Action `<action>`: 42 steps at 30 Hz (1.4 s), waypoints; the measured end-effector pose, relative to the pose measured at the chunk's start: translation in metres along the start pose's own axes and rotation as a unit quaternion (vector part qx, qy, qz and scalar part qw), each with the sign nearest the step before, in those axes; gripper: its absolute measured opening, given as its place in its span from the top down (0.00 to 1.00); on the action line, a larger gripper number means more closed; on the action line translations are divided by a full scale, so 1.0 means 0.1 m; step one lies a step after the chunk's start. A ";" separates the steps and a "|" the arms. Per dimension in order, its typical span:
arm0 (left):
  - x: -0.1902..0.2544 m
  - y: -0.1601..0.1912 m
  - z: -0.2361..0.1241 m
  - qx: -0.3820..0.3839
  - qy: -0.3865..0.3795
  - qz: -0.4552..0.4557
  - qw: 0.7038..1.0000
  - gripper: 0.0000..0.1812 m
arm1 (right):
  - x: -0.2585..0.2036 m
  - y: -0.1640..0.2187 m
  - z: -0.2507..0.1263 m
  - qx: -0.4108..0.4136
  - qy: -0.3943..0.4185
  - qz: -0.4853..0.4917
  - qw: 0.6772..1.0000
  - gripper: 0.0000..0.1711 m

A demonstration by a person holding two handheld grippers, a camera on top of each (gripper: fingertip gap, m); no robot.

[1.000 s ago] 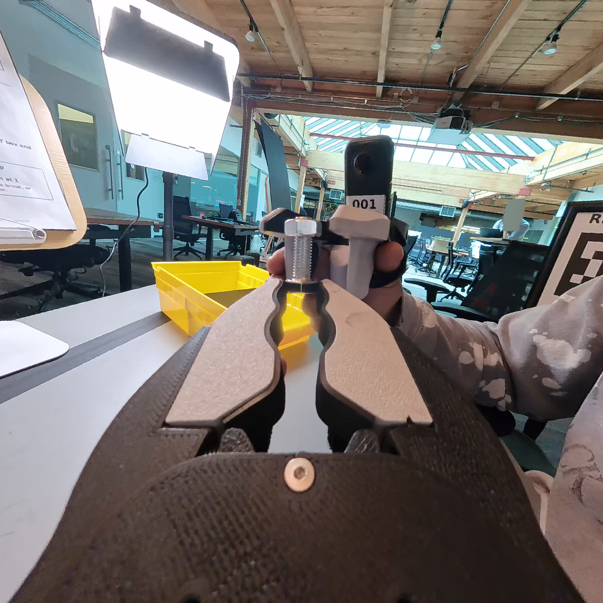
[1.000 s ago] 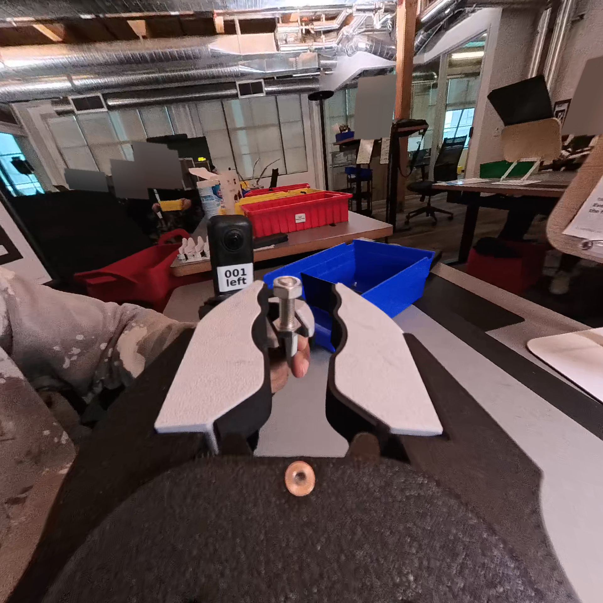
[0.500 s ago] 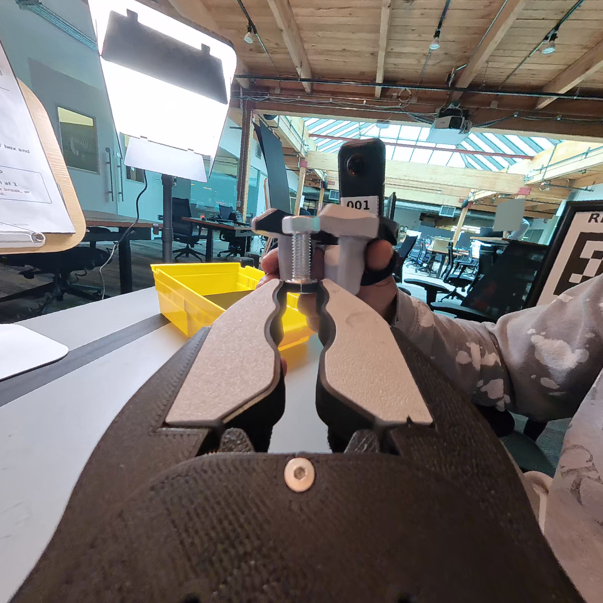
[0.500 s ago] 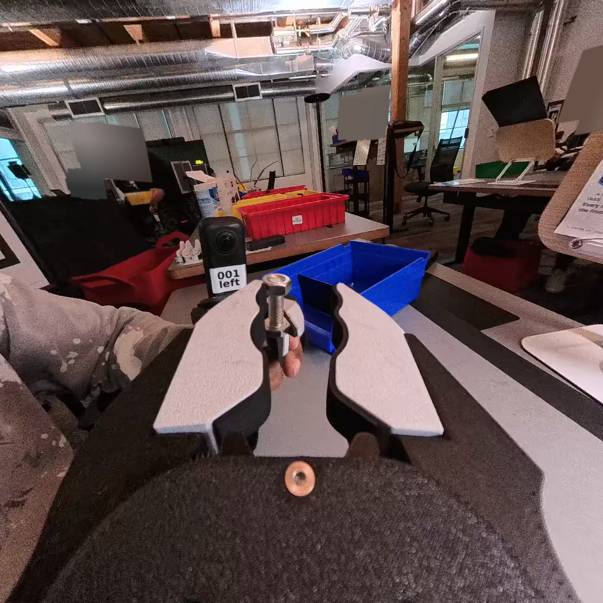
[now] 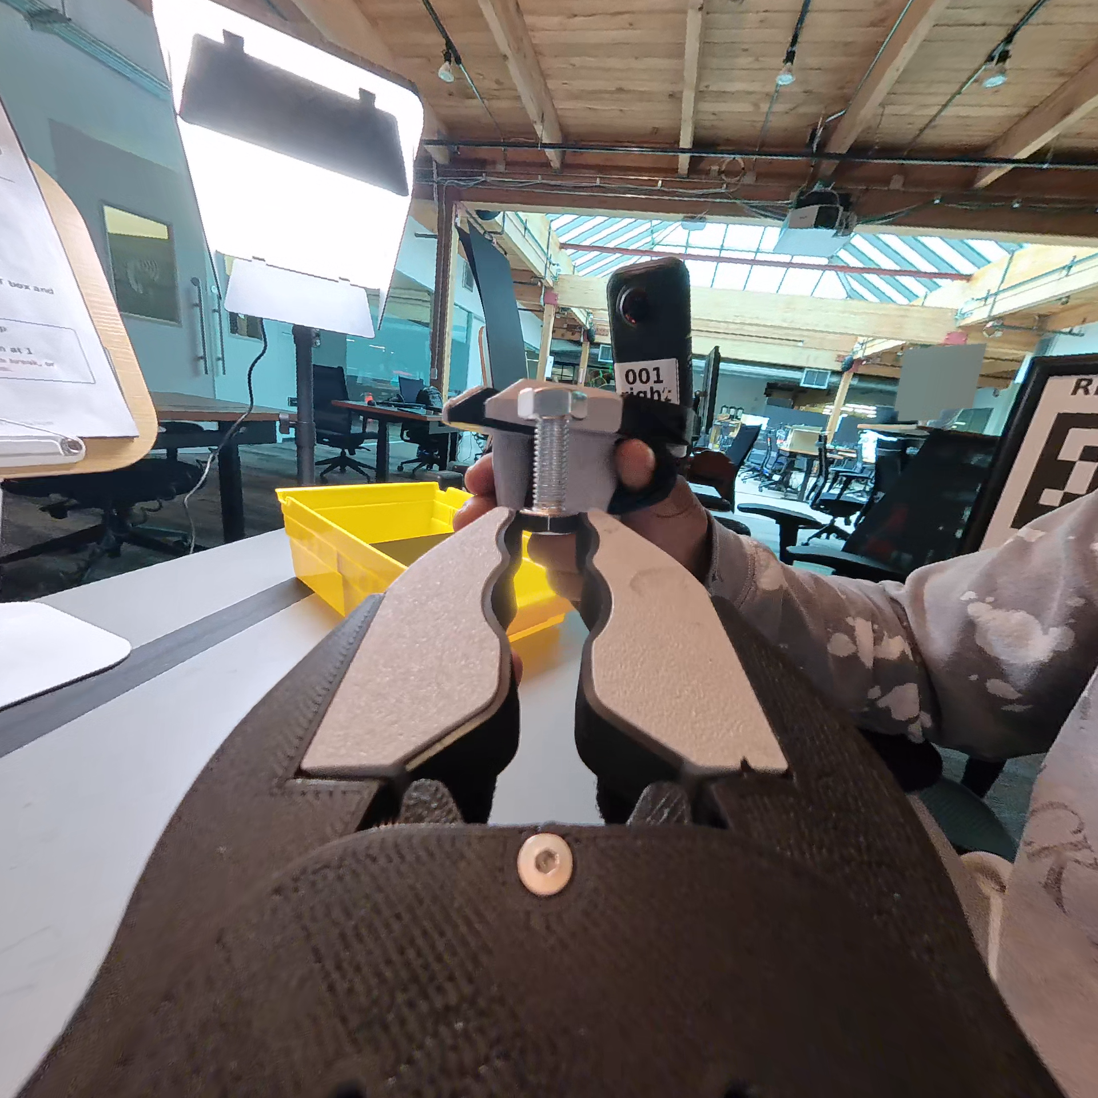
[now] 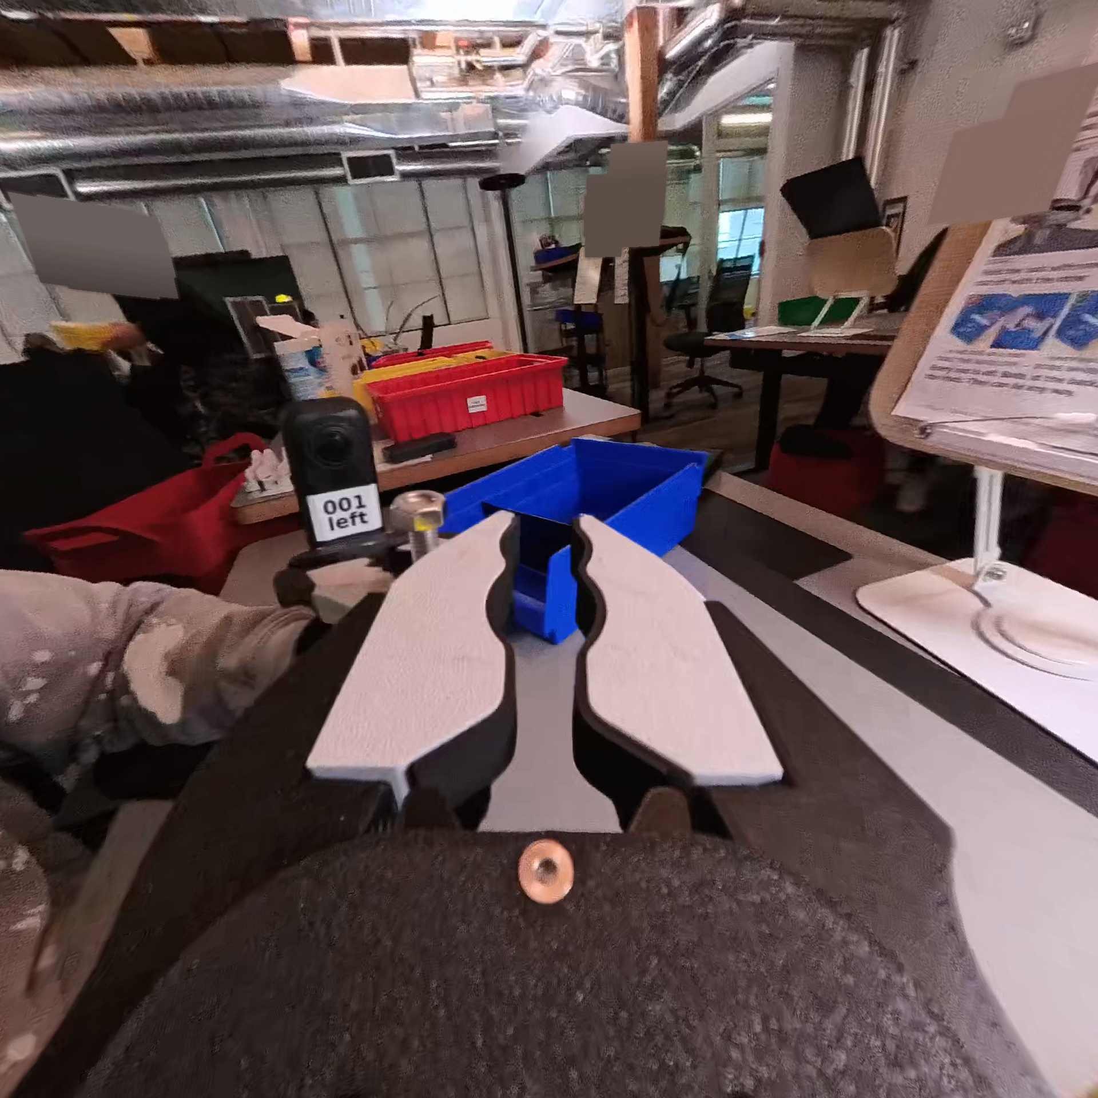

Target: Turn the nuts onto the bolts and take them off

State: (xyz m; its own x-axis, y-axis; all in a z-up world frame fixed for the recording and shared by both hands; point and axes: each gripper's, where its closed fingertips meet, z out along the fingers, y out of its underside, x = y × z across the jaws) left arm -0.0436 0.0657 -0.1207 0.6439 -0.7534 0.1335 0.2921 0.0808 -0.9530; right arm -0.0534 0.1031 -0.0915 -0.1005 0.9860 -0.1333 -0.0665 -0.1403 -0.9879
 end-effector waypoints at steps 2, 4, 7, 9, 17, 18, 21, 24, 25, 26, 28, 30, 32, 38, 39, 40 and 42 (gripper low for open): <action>0.00 -0.01 0.00 0.001 -0.001 0.000 1.000 0.90 | 0.01 -0.01 -0.03 0.005 -0.006 0.005 1.000 0.89; -0.02 0.01 0.00 0.000 -0.004 -0.002 1.000 0.90 | -0.10 -0.03 -0.01 0.007 -0.040 0.014 0.999 0.82; -0.02 0.03 0.01 -0.004 -0.004 -0.001 1.000 0.90 | -0.28 -0.01 0.04 -0.001 -0.076 0.015 0.997 0.77; -0.01 0.03 0.01 -0.003 -0.004 -0.002 1.000 0.90 | -0.26 0.02 0.06 -0.006 -0.067 0.003 0.998 0.77; -0.02 0.02 0.00 -0.001 -0.003 -0.003 1.000 0.90 | -0.20 -0.04 0.00 0.006 -0.060 0.012 0.998 0.80; -0.01 0.02 0.00 0.000 -0.002 -0.003 1.000 0.90 | -0.26 -0.03 0.02 0.003 -0.070 0.009 0.998 0.79; 0.02 0.02 0.01 -0.001 0.002 0.000 1.000 0.90 | -0.31 -0.01 0.05 -0.001 -0.076 0.005 0.997 0.78; 0.01 -0.01 0.00 0.007 0.004 -0.005 1.000 0.90 | -0.18 -0.04 0.01 0.007 -0.046 0.004 0.999 0.87; 0.01 -0.02 0.00 0.006 0.002 -0.001 1.000 0.90 | -0.14 -0.06 -0.01 0.015 -0.038 0.000 0.999 0.88; 0.02 -0.03 0.00 0.008 0.002 0.000 1.000 0.90 | -0.13 -0.07 -0.03 0.015 -0.040 0.003 0.999 0.88; 0.02 -0.02 0.00 0.007 0.003 -0.001 1.000 0.90 | -0.16 -0.07 -0.03 0.012 -0.049 0.005 0.999 0.84; 0.01 -0.01 0.00 0.005 0.003 -0.003 1.000 0.90 | -0.22 -0.06 -0.01 0.012 -0.060 0.001 0.998 0.82; 0.01 0.00 0.01 0.004 0.002 -0.002 1.000 0.90 | -0.29 -0.05 0.01 0.009 -0.075 0.001 0.997 0.80; 0.02 -0.02 0.00 0.008 0.004 0.000 1.000 0.90 | -0.17 -0.07 -0.01 0.016 -0.040 -0.004 0.999 0.87; 0.02 -0.03 0.00 0.008 0.004 0.001 1.000 0.90 | -0.15 -0.08 -0.03 0.018 -0.043 0.001 0.999 0.86; 0.02 -0.02 0.00 0.008 0.004 0.000 1.000 0.90 | -0.17 -0.09 -0.03 0.018 -0.047 0.004 0.999 0.85; 0.01 -0.01 0.00 0.006 0.003 -0.001 1.000 0.90 | -0.23 -0.11 -0.03 0.020 -0.058 -0.003 0.998 0.83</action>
State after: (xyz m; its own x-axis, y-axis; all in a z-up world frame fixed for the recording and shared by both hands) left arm -0.0429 0.0649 -0.1197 0.6383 -0.7580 0.1340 0.3018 0.0864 -0.9494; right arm -0.0476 0.0826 -0.0781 -0.2139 0.9700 -0.1154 -0.1065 -0.1406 -0.9843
